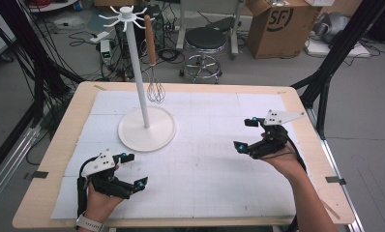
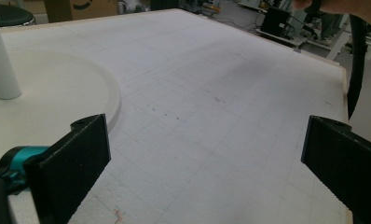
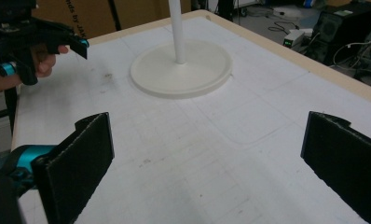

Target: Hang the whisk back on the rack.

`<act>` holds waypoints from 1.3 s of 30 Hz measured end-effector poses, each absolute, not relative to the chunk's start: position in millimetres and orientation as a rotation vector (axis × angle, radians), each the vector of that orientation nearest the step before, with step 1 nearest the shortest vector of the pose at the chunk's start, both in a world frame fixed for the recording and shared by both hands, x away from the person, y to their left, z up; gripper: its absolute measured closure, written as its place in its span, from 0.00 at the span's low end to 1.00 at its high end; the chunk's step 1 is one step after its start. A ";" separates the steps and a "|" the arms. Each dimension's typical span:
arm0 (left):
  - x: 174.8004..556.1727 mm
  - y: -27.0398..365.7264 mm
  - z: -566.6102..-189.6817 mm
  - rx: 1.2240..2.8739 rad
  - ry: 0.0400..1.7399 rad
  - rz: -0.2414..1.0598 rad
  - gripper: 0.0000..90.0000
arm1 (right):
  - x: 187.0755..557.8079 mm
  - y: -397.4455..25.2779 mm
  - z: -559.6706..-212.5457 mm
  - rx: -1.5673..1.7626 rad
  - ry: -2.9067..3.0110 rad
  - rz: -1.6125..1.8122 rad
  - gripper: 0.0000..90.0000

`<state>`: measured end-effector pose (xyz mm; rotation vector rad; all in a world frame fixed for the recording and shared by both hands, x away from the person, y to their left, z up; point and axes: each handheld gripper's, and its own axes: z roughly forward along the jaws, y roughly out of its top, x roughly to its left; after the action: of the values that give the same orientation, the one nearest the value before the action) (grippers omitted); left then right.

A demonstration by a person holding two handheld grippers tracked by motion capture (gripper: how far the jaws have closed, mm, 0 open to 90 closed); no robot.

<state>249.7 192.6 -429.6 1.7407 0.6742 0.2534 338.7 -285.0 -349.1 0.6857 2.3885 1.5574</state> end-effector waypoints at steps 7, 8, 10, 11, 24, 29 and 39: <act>249.7 193.1 -429.8 1.745 0.674 0.254 0.02 | 330.4 -294.8 -368.6 0.743 2.389 1.543 0.02; 249.5 193.0 -429.8 1.745 0.676 0.254 0.02 | 329.3 -294.8 -369.2 0.731 2.396 1.522 0.02; 249.3 193.1 -429.7 1.745 0.676 0.255 0.02 | 325.1 -294.7 -368.5 0.703 2.378 1.539 0.02; 249.2 193.1 -429.7 1.746 0.676 0.255 0.02 | 323.0 -295.3 -368.8 0.700 2.368 1.571 0.02; 249.5 193.1 -430.2 1.742 0.679 0.250 0.02 | 306.8 -311.5 -399.4 0.770 2.346 1.589 0.02; 250.3 193.3 -429.8 1.736 0.681 0.255 0.02 | 305.1 -311.2 -407.9 0.788 2.366 1.567 0.02; 251.5 192.3 -430.0 1.742 0.695 0.257 0.02 | 307.1 -303.4 -421.7 0.795 2.415 1.529 0.02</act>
<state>251.5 192.3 -430.0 1.7419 0.6950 0.2570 307.1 -303.4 -421.7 0.7948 2.4146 1.5287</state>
